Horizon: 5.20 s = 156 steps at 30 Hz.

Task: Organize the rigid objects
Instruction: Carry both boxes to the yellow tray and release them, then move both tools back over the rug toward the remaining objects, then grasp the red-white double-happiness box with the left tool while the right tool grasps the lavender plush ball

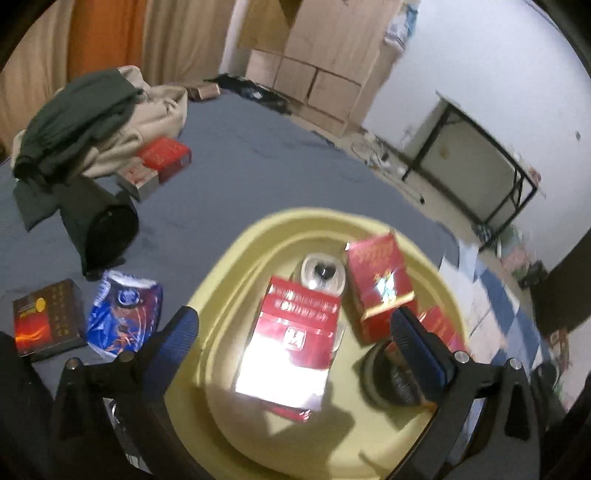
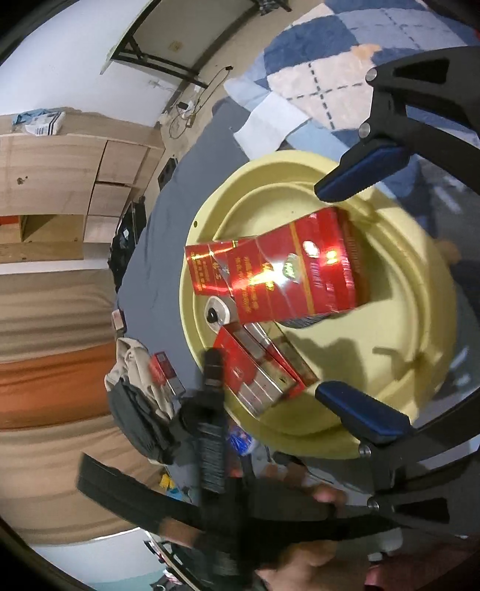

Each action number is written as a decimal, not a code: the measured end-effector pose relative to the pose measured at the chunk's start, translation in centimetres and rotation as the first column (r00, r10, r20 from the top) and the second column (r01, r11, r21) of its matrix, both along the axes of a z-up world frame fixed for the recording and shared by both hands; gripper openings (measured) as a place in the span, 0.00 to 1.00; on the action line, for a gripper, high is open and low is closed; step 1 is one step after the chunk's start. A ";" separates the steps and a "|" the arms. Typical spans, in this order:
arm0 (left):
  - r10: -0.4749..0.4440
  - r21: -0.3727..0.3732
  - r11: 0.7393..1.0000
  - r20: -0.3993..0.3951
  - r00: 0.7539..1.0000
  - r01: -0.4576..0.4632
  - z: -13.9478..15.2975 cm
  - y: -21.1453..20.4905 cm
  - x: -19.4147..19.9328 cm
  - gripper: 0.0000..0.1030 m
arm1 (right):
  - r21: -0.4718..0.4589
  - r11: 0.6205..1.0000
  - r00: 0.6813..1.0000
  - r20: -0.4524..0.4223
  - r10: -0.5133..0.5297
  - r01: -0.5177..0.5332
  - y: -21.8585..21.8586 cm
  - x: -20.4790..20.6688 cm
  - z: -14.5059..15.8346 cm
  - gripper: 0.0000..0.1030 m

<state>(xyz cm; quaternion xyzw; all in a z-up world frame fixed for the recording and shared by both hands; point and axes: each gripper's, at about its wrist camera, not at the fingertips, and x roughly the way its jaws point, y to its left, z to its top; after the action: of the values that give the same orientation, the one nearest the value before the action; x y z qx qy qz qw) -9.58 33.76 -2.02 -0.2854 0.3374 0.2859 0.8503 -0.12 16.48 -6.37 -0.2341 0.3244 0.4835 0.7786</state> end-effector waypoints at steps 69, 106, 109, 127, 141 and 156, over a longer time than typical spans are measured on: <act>-0.759 -0.041 0.641 -0.182 0.625 0.766 1.0 -38.7 11.6 1.00 | -0.043 0.829 0.823 -0.102 -0.558 0.557 -42.9 7.7 8.9 1.00; -0.699 -0.100 0.712 -0.192 0.689 0.695 -0.1 -37.7 11.2 1.00 | -0.079 0.844 0.833 -0.141 -0.536 0.530 -42.6 7.7 7.8 1.00; -0.699 -0.115 0.712 -0.208 0.685 0.692 -0.8 -38.3 11.1 1.00 | -0.078 0.846 0.833 -0.146 -0.533 0.528 -42.4 7.7 7.8 1.00; -0.656 -0.028 0.741 -0.245 0.714 0.671 -2.4 -45.5 14.7 1.00 | -0.166 0.884 0.890 -0.063 -0.451 0.436 -38.6 12.6 6.7 1.00; -0.639 -0.081 0.764 -0.238 0.731 0.641 -5.1 -45.9 18.6 1.00 | -0.211 0.890 0.904 -0.057 -0.423 0.403 -35.4 16.5 2.1 0.97; -0.707 -0.062 0.705 -0.137 0.694 0.706 -3.6 -44.9 18.0 0.90 | -0.173 0.894 0.901 -0.063 -0.430 0.414 -37.4 16.2 1.9 0.39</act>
<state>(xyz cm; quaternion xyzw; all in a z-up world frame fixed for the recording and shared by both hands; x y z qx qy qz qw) 8.40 -11.14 -5.67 -0.1138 0.4847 -0.0426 0.8662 16.12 -20.92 -4.45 -0.1935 0.4426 0.2874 0.8271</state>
